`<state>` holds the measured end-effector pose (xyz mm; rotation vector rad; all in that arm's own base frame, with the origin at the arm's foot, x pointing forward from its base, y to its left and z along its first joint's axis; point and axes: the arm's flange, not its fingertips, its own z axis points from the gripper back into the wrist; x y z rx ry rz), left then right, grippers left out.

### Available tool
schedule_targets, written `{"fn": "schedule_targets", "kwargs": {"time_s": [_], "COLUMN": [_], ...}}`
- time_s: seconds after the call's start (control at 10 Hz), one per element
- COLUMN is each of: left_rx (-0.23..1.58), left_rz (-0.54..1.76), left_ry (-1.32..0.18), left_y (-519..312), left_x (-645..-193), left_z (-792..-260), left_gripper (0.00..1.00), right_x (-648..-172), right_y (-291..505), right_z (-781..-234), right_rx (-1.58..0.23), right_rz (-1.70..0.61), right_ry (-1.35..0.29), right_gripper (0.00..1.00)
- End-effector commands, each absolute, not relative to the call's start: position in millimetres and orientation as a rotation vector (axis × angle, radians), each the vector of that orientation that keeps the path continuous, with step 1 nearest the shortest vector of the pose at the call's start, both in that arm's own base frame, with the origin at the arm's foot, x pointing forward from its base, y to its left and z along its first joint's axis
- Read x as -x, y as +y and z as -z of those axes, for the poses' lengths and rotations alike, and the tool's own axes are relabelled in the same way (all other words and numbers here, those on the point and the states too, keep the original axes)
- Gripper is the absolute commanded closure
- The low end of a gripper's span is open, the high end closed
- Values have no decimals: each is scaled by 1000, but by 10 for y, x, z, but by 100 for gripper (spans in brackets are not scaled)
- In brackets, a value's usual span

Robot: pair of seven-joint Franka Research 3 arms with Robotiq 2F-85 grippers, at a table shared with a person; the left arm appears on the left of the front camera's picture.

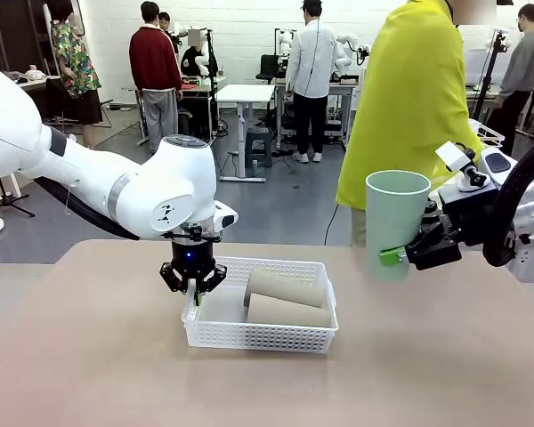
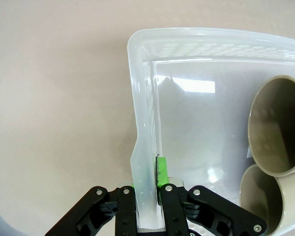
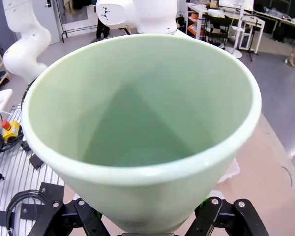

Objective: Clean and organize the cups into the basket.
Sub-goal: Pick up the Reusable plastic cup from the right side of the table and stack it inside the Organizing basket in the center of the table.

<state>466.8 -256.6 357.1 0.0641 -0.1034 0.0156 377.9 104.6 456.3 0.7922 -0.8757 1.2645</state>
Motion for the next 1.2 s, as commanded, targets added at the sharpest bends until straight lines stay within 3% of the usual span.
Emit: {"fn": "schedule_targets", "kwargs": {"time_s": [0.0, 0.1, 0.3, 0.8, 1.1], "left_rx": [-64, -64, -64, -64, -64], "left_rz": [-16, -16, -16, -16, -16], "left_ry": [-106, -106, -106, -106, -106], "left_y": [-2572, -2572, -2572, -2572, -2572], "left_x": [-4667, -4667, -4667, -4667, -4667], "left_z": [-3582, -3582, -3582, -3582, -3582], "left_gripper": [100, 100, 100, 100, 100], "right_x": [-3816, -3779, -3815, -4045, -4108], "right_y": [1063, 1046, 1663, 2881, 3259], "right_z": [-4557, -4563, -4874, -4761, -4586], "right_rx": [-792, -792, -504, -277, -197], "right_rz": [-1285, -1264, -1363, -1509, -1525], "right_ry": [-884, -876, -661, -286, -195], "right_gripper": [35, 19, 19, 19, 19]}}
